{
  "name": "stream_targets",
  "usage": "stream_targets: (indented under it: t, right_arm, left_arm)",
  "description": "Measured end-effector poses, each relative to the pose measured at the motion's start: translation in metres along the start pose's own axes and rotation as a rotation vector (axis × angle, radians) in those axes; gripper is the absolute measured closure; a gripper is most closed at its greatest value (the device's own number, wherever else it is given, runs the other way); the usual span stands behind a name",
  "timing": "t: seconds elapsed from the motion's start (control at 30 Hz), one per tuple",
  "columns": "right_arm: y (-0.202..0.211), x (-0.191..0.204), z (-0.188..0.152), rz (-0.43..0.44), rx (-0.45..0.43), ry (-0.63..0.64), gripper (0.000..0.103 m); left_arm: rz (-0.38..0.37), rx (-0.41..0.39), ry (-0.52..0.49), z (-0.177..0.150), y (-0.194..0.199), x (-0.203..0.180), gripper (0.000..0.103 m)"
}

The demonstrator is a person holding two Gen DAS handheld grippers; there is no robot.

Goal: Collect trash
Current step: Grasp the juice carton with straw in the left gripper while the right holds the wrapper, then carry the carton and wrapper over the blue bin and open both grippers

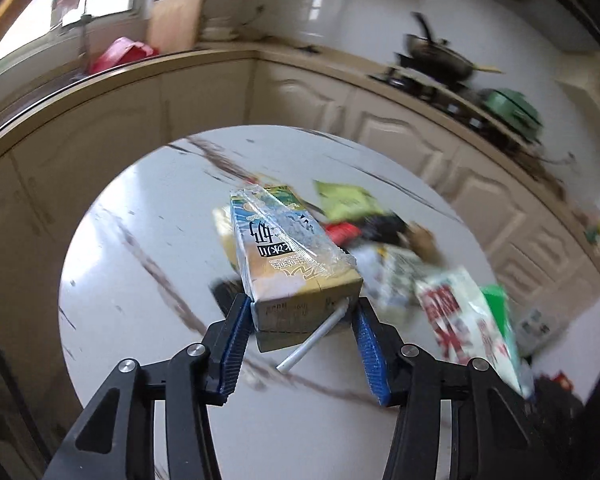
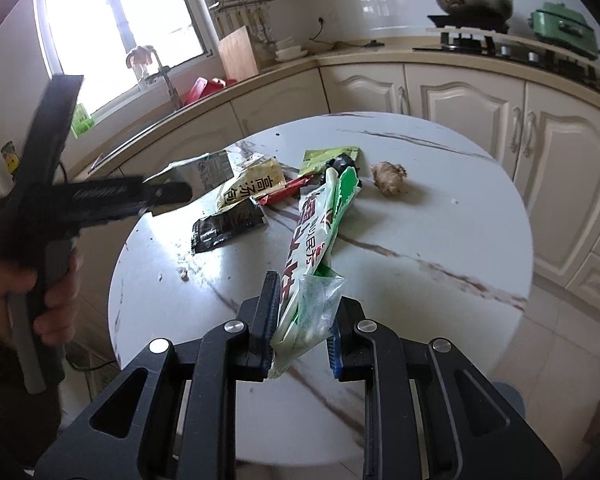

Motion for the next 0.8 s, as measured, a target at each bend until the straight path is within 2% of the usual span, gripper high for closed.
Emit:
stream_targets:
  t: [0.23, 0.4, 0.53, 0.6, 0.8]
  right_arm:
    - [0.018, -0.028, -0.022, 0.011, -0.017, -0.09, 0.083]
    - [0.032, -0.045, -0.032, 0.03, -0.045, -0.149, 0.083]
    - [0.041, -0.062, -0.038, 0.039, -0.056, -0.188, 0.083]
    - [0.042, -0.068, -0.04, 0.042, -0.05, -0.202, 0.083]
    - [0.035, -0.068, -0.047, 0.061, -0.039, -0.2, 0.083]
  left_arm:
    - [-0.06, -0.008, -0.106, -0.057, 0.023, -0.027, 0.056]
    - [-0.066, -0.017, -0.179, -0.094, 0.035, -0.037, 0.056]
    - [-0.091, 0.007, -0.176, -0.115, 0.034, -0.051, 0.056]
    - [-0.077, 0.035, -0.169, -0.121, 0.024, -0.054, 0.056]
    - [-0.035, 0.096, -0.096, -0.118, -0.002, -0.054, 0.05]
Point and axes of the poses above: each gripper's, at about its wrist camera, not at the fingertips, and y roughly against the way its jaws point, x to its left, z to its top, the point moved 7 cm from there along -y, roughly the way its jaws point, and after that the axes turned 10 degrees about -z, right-handed, at the moved point
